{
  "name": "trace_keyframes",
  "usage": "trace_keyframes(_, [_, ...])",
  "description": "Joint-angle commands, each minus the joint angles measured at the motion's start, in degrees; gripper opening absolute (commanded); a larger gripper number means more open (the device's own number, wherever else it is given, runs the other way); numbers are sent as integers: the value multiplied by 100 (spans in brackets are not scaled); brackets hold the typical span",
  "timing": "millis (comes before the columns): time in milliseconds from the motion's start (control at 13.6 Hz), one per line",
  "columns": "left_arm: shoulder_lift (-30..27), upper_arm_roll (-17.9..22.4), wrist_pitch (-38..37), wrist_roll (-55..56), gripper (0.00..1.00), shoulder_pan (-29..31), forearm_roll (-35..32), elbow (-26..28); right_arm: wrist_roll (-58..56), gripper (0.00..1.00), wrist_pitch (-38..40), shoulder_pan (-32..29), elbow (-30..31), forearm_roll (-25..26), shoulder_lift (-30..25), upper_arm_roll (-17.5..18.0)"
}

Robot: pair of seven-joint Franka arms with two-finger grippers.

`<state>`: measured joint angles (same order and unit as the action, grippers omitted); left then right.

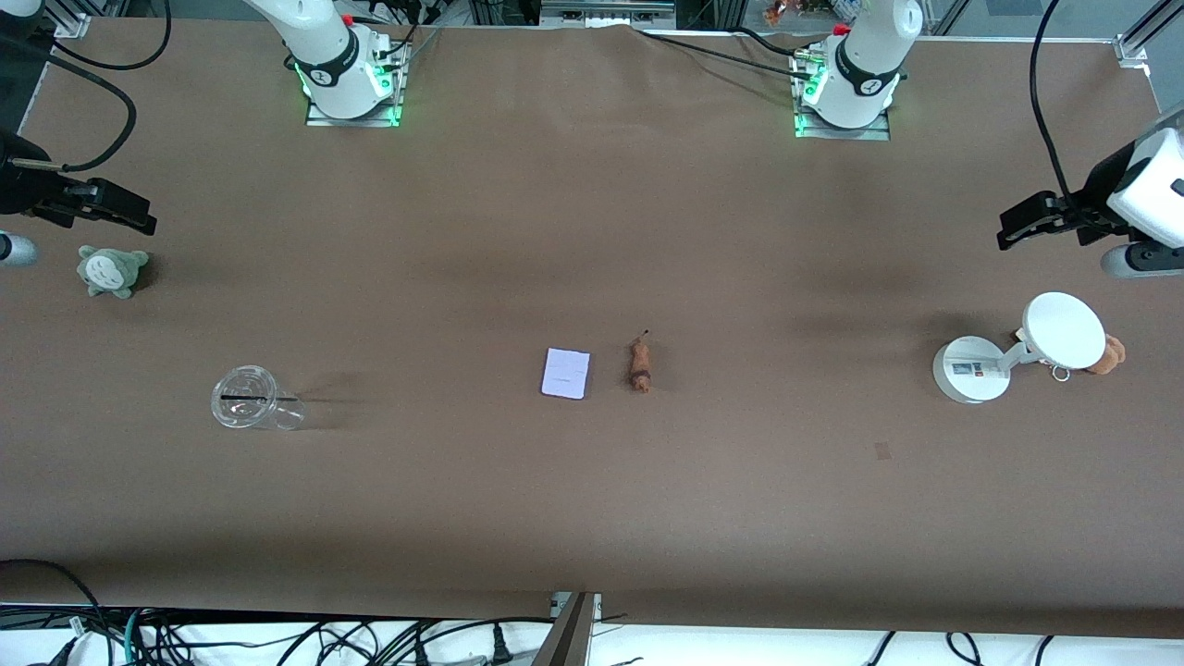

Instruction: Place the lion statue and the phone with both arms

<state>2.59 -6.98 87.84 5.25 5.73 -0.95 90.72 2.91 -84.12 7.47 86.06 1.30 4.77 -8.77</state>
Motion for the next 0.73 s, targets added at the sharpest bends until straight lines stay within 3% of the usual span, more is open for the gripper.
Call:
trace_keyframes(0, [266, -154, 48, -33, 100, -10, 43, -212, -72, 100, 28, -79, -115, -33, 41, 59])
trace_keyframes(366, [766, -163, 241, -7, 100, -54, 43, -424, -72, 100, 28, -79, -115, -42, 41, 51])
trace_keyframes(440, [1195, -189, 259, 2, 100, -98, -114, -441, -72, 100, 28, -79, -115, -42, 41, 51])
trace_keyframes(660, [1375, -172, 251, 2, 100, -396, -599, -696, -72, 100, 28, -79, -115, -42, 41, 51])
